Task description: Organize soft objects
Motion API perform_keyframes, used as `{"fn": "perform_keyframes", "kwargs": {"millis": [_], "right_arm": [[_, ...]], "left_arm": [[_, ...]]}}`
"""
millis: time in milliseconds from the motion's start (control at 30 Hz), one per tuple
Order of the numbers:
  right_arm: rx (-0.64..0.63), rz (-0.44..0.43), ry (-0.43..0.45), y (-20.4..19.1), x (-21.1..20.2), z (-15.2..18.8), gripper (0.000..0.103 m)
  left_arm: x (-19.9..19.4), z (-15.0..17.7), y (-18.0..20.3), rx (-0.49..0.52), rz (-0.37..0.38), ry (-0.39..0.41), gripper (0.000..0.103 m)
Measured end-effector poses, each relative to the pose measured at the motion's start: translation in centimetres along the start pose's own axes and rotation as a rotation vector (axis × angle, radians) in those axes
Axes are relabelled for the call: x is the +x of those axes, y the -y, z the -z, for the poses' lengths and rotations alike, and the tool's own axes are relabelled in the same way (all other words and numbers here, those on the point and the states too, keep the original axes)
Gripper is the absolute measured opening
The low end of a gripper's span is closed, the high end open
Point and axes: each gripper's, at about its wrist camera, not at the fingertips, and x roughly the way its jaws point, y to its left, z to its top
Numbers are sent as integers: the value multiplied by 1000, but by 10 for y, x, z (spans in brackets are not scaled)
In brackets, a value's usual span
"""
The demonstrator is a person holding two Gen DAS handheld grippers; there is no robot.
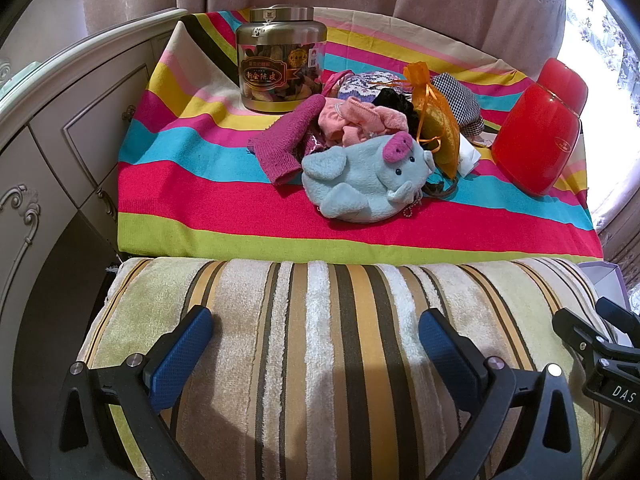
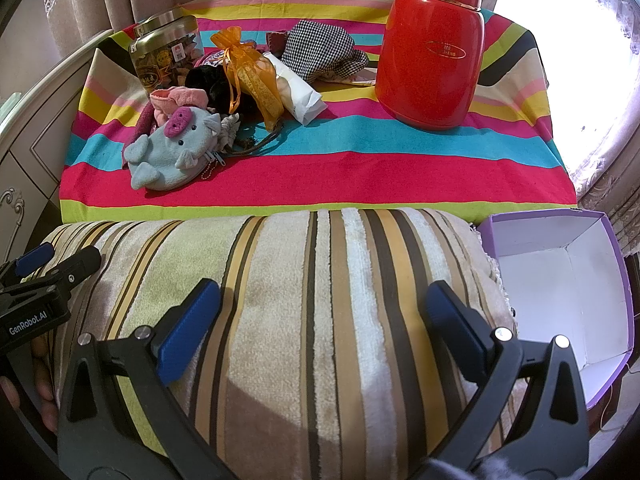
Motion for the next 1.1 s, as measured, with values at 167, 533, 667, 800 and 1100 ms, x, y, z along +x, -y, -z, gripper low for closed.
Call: {"fn": "perform_keyframes", "kwargs": {"millis": [167, 533, 667, 800, 1100], "right_arm": [[2, -1, 2, 0, -1, 1, 103], [-13, -86, -71, 10, 8, -18, 103], [-46, -152, -73, 7, 16, -32, 103], [-38, -190, -80, 9, 30, -47, 103], [-25, -200, -71, 17, 57, -83, 103]], "left_arm": [[-1, 0, -1, -5, 11, -3, 103], [13, -31, 12, 42, 102, -36, 99], [33, -62, 22, 81, 102, -43, 98], [65, -92, 35, 148, 69, -76, 98], [118, -116, 39, 201, 42, -163, 97]]}}
